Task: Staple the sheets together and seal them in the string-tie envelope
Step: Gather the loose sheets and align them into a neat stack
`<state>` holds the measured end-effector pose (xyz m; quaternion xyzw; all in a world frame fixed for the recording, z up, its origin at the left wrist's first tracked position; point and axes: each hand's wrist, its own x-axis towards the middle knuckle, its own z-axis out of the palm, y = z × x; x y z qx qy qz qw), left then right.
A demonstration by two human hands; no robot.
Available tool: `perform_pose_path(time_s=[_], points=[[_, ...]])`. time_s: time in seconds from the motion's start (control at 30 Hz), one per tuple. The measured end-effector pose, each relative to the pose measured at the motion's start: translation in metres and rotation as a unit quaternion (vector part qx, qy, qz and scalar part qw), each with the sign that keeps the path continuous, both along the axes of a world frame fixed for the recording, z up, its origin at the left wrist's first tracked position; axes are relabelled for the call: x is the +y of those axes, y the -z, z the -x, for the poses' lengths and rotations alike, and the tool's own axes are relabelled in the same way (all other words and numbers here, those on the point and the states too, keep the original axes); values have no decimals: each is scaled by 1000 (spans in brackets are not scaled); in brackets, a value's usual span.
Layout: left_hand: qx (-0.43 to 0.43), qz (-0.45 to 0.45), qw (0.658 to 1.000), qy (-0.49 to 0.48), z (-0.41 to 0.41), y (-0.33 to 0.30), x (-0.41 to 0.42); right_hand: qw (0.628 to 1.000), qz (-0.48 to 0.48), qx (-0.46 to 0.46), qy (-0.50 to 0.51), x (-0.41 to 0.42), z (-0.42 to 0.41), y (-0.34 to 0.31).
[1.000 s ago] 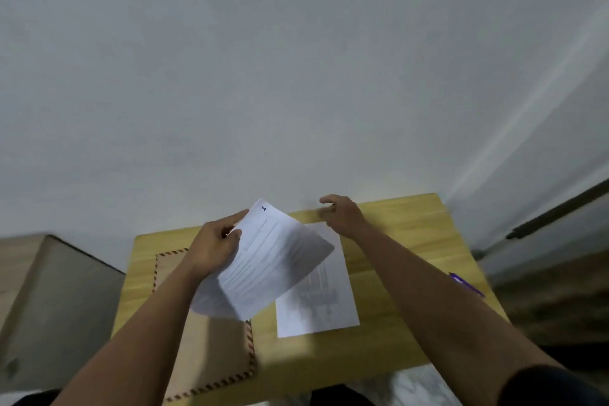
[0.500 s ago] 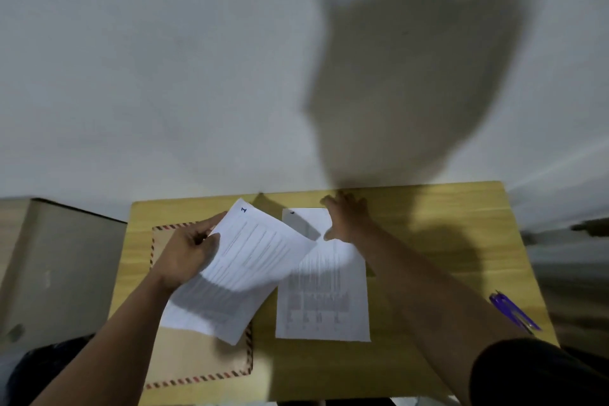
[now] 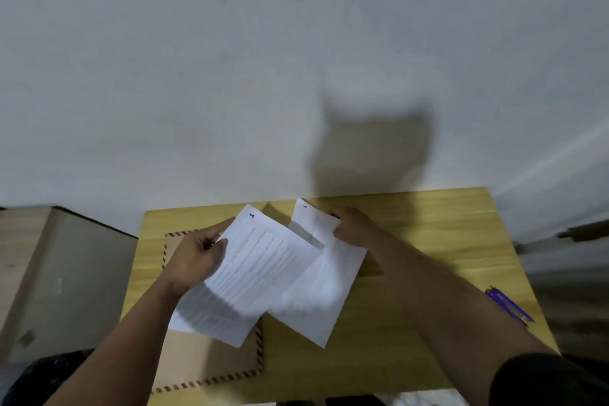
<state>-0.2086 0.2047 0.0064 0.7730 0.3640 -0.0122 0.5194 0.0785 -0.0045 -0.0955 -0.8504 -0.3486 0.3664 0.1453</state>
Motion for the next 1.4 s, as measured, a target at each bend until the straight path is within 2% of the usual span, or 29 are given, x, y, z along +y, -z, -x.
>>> perform_pose_path(time_s=[0.3,0.47,0.6,0.7,0.97,1.23,1.4], points=[[-76,-39,996,28,43,-69,-36,984,-179,11,10,7,67,-142],[-128,-65,989,35,67,-103,-45,973,-206,102,16,2,108,-206],[-180,-68,981,-14,85,-131,-52,943,-246,215,57,-3,133,-246],[-197,-58,977,-50,94,-149,-57,931,-259,248,65,-5,149,-268],[-209,-66,975,-47,113,-177,-66,935,-255,243,23,-11,167,-294],[-238,-71,968,-31,117,-185,-81,957,-252,141,-31,-24,175,-310],[-237,-70,966,-70,114,-183,-85,966,-250,56,-41,-28,177,-314]])
